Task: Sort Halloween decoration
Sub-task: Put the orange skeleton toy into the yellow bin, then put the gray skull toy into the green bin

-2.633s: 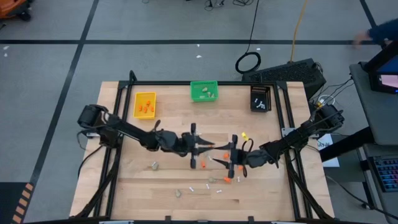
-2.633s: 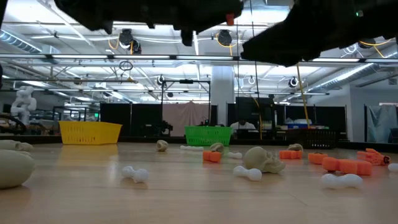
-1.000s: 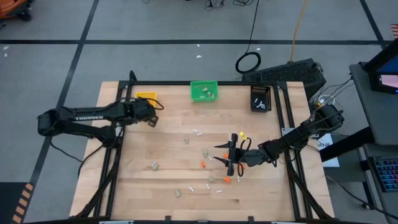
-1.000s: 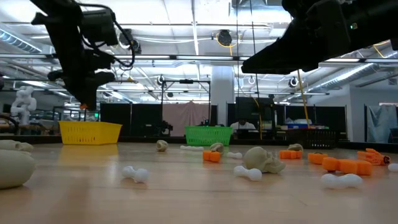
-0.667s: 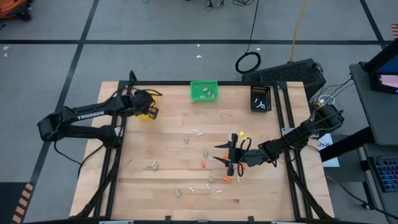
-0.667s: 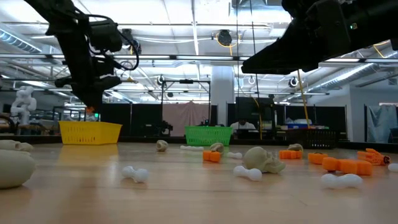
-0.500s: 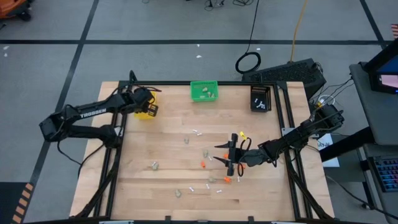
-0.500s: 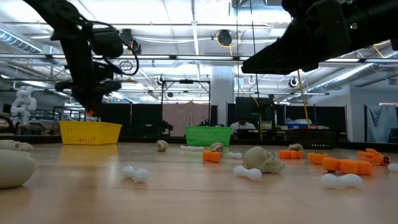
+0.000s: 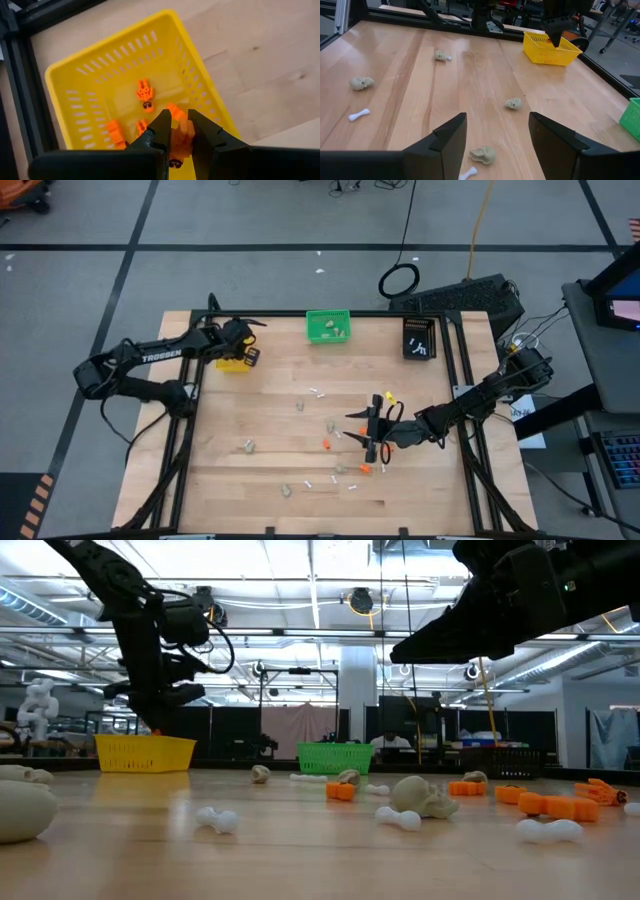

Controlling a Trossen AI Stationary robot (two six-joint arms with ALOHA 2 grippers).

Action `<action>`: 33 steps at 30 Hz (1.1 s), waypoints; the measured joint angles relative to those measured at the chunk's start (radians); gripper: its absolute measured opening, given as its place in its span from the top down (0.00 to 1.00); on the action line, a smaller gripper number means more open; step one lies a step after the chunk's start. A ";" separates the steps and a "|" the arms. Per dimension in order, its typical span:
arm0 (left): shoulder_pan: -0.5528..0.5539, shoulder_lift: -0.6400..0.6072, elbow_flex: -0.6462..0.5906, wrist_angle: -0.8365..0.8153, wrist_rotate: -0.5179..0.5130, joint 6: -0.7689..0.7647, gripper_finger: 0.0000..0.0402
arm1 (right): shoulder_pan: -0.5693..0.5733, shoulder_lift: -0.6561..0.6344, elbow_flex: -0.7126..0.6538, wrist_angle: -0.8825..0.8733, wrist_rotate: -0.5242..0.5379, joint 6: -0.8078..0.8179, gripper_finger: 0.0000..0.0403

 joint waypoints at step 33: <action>-0.577 -0.195 0.001 0.289 -0.106 -0.025 0.57 | 0.004 0.000 0.000 -0.066 0.001 0.078 0.51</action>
